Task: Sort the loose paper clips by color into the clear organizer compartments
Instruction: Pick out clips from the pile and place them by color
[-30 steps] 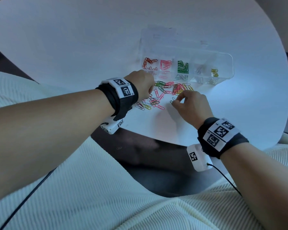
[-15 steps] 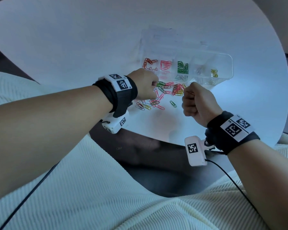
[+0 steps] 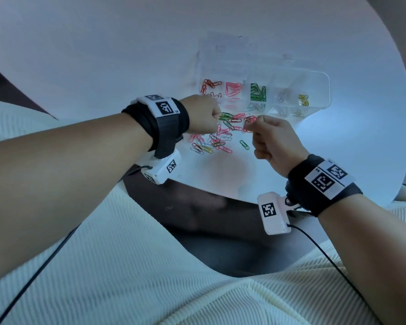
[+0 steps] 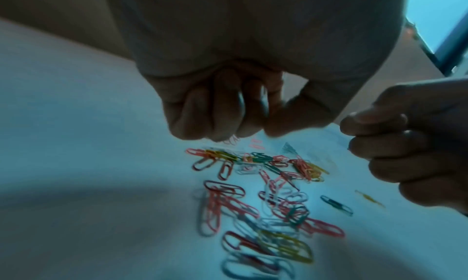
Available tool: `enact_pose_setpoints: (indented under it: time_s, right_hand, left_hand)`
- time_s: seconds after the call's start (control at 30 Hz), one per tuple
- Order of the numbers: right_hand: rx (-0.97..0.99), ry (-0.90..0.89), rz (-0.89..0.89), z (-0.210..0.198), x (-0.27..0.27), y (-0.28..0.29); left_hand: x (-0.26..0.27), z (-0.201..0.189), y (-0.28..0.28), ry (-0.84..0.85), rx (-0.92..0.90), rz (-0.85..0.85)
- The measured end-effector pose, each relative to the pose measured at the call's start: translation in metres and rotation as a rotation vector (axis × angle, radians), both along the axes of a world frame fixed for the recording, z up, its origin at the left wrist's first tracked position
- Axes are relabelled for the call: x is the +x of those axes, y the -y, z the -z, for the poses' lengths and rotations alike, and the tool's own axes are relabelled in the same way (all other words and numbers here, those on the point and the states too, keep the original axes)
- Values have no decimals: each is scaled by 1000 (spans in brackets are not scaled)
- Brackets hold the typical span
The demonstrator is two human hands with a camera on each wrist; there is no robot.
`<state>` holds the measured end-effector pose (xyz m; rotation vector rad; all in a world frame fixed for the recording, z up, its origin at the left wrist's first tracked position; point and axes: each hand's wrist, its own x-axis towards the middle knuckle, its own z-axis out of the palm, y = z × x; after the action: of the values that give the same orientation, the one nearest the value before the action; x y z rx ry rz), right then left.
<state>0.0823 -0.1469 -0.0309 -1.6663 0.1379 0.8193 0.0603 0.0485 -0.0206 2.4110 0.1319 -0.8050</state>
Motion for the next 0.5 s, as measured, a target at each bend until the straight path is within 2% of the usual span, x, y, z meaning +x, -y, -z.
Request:
enact_pose_setpoints:
  time_s: [0.07,0.13,0.33,0.5]
  right_hand:
    - [-280,241,-131,4,-3,-1]
    - [-462,402,-271,11,-7,-4]
    - [-681,587,-443,17,-5,-27]
    - [-799,597,-532,19,-1,-41]
  left_hand:
    - [-2,0,-3,-3,127,79]
    - [-3,-2,-6,11,203,120]
    - [-10,0,-4,17,333,182]
    - [-15,4,-7,-9,334,198]
